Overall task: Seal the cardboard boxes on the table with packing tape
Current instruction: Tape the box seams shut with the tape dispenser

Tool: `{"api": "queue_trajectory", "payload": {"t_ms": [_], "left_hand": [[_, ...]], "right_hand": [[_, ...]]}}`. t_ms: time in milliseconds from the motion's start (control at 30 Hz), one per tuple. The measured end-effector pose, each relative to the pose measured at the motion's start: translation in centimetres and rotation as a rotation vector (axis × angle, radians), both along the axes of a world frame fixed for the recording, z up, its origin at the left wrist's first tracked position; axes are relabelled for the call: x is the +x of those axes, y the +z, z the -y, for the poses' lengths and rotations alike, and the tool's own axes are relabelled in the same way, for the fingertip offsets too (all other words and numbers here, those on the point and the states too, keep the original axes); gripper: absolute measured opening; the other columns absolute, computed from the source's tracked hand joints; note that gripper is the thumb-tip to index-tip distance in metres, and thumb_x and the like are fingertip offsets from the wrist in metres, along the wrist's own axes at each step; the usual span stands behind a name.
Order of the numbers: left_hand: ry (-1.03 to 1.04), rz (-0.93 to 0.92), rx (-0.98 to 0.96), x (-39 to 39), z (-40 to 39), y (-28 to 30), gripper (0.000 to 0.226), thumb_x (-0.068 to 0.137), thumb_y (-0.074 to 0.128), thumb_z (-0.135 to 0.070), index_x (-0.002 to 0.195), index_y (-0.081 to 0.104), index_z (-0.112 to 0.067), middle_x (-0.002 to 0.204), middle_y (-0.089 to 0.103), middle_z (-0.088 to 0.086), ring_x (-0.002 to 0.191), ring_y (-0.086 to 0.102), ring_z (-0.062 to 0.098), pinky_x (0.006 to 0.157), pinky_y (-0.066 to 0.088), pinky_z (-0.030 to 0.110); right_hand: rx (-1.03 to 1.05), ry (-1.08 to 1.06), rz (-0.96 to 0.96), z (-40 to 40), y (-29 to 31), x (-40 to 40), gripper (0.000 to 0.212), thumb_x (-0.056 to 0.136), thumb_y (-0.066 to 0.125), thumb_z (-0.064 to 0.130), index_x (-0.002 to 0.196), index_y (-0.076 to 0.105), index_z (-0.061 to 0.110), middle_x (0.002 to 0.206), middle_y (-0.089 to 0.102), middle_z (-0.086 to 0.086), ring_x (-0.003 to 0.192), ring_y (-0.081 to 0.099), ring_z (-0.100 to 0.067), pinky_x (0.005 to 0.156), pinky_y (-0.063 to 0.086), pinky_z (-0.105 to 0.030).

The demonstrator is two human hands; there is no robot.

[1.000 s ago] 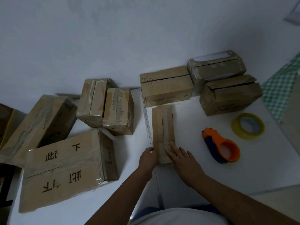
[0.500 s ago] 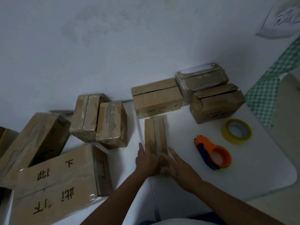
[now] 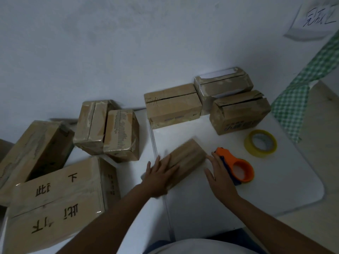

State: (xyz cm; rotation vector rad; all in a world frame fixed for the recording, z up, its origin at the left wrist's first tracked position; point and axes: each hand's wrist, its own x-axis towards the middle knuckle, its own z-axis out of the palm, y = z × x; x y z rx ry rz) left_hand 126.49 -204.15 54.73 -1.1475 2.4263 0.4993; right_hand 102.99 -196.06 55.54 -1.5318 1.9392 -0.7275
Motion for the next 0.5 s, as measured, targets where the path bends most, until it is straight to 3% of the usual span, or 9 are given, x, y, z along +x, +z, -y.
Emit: {"api": "queue_trajectory", "payload": {"t_ms": [100,167,233,333,500], "left_hand": [[-0.119,-0.060,-0.154,2.4,-0.1,0.5,0.096,0.086,0.058,-0.002,0.153,0.007,-0.049,0.159,-0.030,-0.005,0.146,-0.025,0.035,0.116,-0.011,0.055],[-0.087,-0.120,-0.216,3.0,-0.8,0.6,0.089,0.087,0.052,0.002,0.153,0.018,-0.046,0.162,-0.020,-0.006,0.150,-0.018,0.028,0.119,-0.008,0.049],[-0.019,-0.151,-0.254,2.8,-1.9,0.6,0.080,0.087,0.052,-0.002,0.151,0.027,-0.042,0.165,-0.009,-0.006,0.152,-0.005,0.024,0.121,0.008,0.047],[0.070,-0.146,-0.237,2.0,-3.1,0.4,0.067,0.092,0.054,-0.016,0.150,0.027,-0.037,0.165,0.008,-0.002,0.150,0.013,0.026,0.117,0.020,0.045],[0.024,-0.156,-0.222,0.7,-2.3,-0.3,0.059,0.100,0.040,-0.045,0.153,0.027,-0.025,0.163,0.019,0.005,0.151,0.014,0.025,0.121,0.002,0.047]], "right_hand": [[0.013,0.095,-0.078,1.0,-0.1,0.2,0.046,0.101,0.048,0.026,0.144,0.040,0.012,0.158,0.023,-0.004,0.145,0.022,-0.020,0.117,0.024,-0.032],[0.065,0.181,-0.159,2.3,-0.3,0.2,0.048,0.101,0.047,0.028,0.146,0.036,0.014,0.160,0.017,-0.005,0.147,0.018,-0.023,0.119,0.022,-0.039],[0.168,0.256,-0.201,3.6,-0.3,0.3,0.052,0.102,0.045,0.032,0.149,0.030,0.017,0.161,0.016,-0.006,0.147,0.016,-0.024,0.118,0.022,-0.040],[0.275,0.318,-0.171,4.5,-0.2,0.3,0.048,0.102,0.042,0.032,0.146,0.033,0.014,0.149,0.038,-0.009,0.135,0.036,-0.022,0.110,0.033,-0.036],[0.211,0.209,-0.110,1.6,-0.4,-0.8,0.040,0.102,0.045,0.031,0.138,0.047,0.014,0.135,0.054,-0.004,0.121,0.050,-0.017,0.103,0.040,-0.031]]}}
